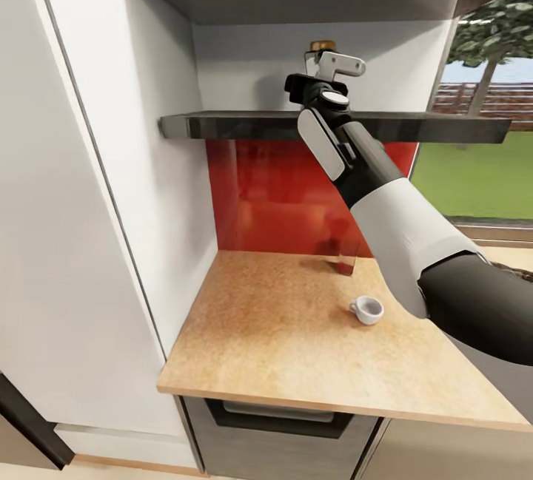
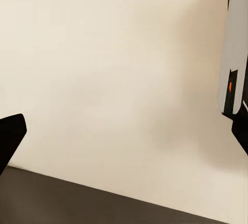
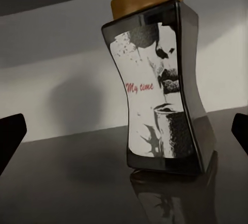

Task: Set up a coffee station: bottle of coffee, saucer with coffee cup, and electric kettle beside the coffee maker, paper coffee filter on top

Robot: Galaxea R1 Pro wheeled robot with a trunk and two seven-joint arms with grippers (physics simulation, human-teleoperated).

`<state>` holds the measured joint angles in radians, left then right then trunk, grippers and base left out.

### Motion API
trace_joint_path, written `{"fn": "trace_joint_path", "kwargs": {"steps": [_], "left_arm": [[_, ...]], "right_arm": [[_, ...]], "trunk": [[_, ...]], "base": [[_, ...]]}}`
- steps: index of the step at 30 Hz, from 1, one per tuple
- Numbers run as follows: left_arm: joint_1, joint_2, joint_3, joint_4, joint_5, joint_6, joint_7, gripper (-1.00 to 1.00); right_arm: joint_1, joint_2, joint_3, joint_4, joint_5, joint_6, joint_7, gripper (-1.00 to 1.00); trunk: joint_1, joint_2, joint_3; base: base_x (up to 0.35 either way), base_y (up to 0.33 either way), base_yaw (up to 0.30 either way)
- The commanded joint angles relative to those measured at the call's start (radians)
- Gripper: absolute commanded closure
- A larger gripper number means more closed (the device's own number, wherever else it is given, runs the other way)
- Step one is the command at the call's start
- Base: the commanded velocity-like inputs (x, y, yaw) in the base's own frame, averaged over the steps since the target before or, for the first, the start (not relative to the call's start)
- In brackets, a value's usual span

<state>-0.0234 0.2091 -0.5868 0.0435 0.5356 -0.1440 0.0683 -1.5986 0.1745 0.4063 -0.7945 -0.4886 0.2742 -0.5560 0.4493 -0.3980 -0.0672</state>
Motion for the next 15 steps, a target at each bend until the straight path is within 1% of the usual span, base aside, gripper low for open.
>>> {"fn": "trace_joint_path", "kwargs": {"steps": [1, 4, 11, 15], "left_arm": [[-0.001, -0.001, -0.008, 0.002, 0.006, -0.005, 0.001, -1.0], [-0.001, -0.001, -0.008, 0.002, 0.005, -0.005, 0.0, -1.0], [-0.001, -0.002, -0.008, 0.003, 0.004, -0.004, -0.001, -1.0], [-0.001, -0.002, -0.008, 0.003, 0.004, -0.003, -0.002, -1.0]], "right_arm": [[-0.001, 0.0, 0.002, -0.001, -0.004, 0.005, -0.007, -1.0], [-0.001, 0.0, 0.002, -0.002, -0.004, 0.005, -0.007, -1.0], [-0.001, 0.0, 0.0, -0.002, -0.004, 0.005, -0.007, -1.0], [-0.001, 0.0, 0.001, -0.002, -0.002, 0.005, -0.007, -1.0]], "trunk": [[0.001, -0.002, -0.002], [0.001, -0.002, -0.002], [0.001, -0.002, -0.002], [0.001, -0.002, -0.002]], "base": [[0.116, -0.083, 0.0], [0.073, -0.053, 0.0], [0.011, -0.005, 0.0], [0.166, 0.0, 0.0]]}}
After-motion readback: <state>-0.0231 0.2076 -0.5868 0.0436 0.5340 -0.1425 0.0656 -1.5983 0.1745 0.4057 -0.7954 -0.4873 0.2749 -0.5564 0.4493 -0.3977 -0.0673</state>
